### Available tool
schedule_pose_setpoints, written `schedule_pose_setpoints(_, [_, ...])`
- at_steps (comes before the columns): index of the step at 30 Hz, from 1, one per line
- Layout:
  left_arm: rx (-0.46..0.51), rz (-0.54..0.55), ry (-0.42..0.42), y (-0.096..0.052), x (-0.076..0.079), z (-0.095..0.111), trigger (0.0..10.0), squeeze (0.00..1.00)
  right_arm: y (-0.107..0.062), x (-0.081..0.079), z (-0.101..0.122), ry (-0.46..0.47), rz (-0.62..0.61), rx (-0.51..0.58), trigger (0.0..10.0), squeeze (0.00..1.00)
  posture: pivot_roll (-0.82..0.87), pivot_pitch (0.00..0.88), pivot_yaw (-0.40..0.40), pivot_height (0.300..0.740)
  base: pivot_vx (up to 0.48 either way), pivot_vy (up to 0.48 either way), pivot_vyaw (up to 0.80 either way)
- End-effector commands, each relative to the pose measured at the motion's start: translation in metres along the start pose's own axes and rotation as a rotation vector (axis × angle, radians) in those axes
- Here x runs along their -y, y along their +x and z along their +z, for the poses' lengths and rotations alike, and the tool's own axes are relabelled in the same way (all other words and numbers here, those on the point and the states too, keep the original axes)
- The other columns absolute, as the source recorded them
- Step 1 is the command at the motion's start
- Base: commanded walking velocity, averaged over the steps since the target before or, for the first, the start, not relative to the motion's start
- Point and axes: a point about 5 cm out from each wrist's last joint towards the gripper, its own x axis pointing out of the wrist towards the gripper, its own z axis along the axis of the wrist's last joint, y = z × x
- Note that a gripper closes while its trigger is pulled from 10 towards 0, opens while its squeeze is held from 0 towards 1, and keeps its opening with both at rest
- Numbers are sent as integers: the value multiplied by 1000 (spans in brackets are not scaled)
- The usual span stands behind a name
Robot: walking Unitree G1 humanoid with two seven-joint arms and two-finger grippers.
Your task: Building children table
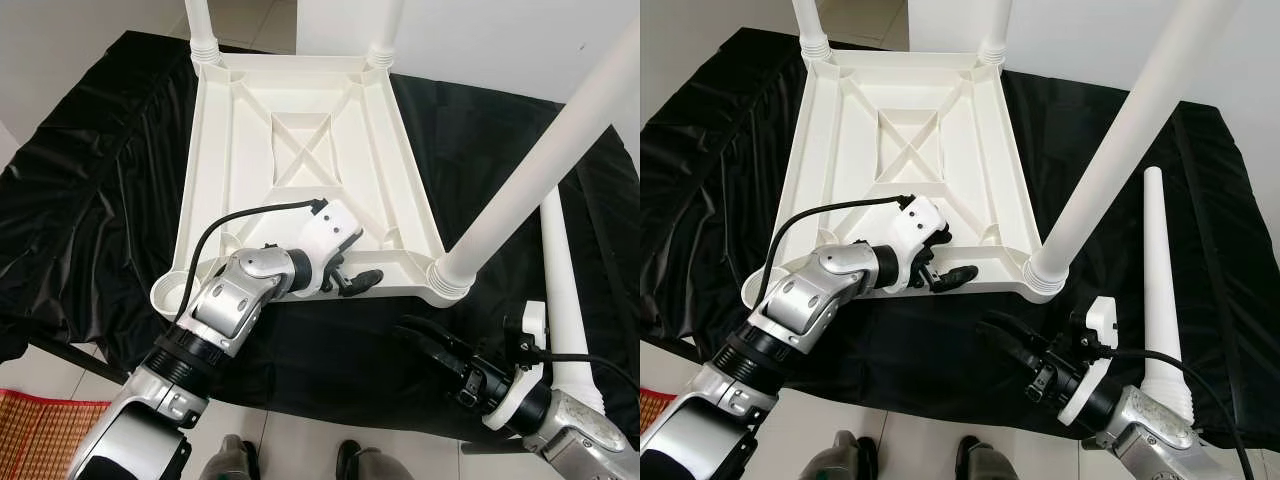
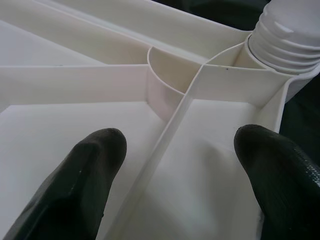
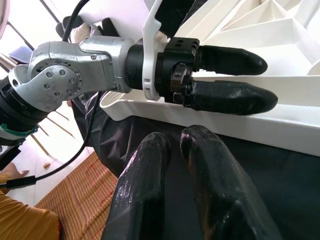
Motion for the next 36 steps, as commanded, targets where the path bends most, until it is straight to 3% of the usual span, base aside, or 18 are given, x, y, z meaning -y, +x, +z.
schedule_pose_setpoints(1, [-89, 161, -31, -1, -11, -18, 10000, 0, -1, -2, 1, -10, -4, 1, 10000, 0, -45, 205, 0, 740, 0, 0, 0])
schedule_pose_setpoints(17, [-207, 213, -50, 1, -14, -37, 10000, 0, -2, 0, 2, -23, -5, -4, 10000, 0, -47, 195, 2, 740, 0, 0, 0])
schedule_pose_setpoints(18, [-218, 227, -71, 0, -16, -39, 0, 0, -2, 0, 2, -26, -8, -4, 10000, 0, -51, 195, 5, 740, 0, 0, 0])
schedule_pose_setpoints(19, [-225, 242, -80, -2, -17, -41, 2196, 0, -2, 0, 3, -27, -9, -4, 10000, 0, -51, 195, 5, 740, 0, 0, 0])
schedule_pose_setpoints(20, [-229, 266, -89, -4, -20, -42, 0, 0, -2, 0, 3, -28, -11, -3, 10000, 0, -51, 195, 5, 740, 0, 0, 0])
schedule_pose_setpoints(22, [-233, 288, -100, -5, -23, -44, 0, 0, -2, 0, 2, -27, -12, -3, 10000, 0, -51, 195, 5, 740, 0, 0, 0])
schedule_pose_setpoints(23, [-237, 302, -104, -7, -24, -44, 549, 0, -2, 0, 2, -27, -13, -3, 10000, 0, -46, 201, 6, 740, 0, 0, 0])
schedule_pose_setpoints(25, [-237, 307, -114, -8, -24, -45, 0, 0, -2, 0, 2, -27, -14, -2, 10000, 0, -46, 201, 6, 740, 0, 0, 0])
schedule_pose_setpoints(32, [-239, 320, -135, -14, -23, -49, 0, 0, -2, 2, 3, -31, -16, -2, 10000, 0, -39, 209, -1, 740, 0, 0, 0])
schedule_pose_setpoints(36, [-252, 367, -157, -27, -26, -55, 0, 0, -2, 3, 3, -33, -14, -4, 10000, 0, -33, 212, -8, 740, 0, 0, 0])
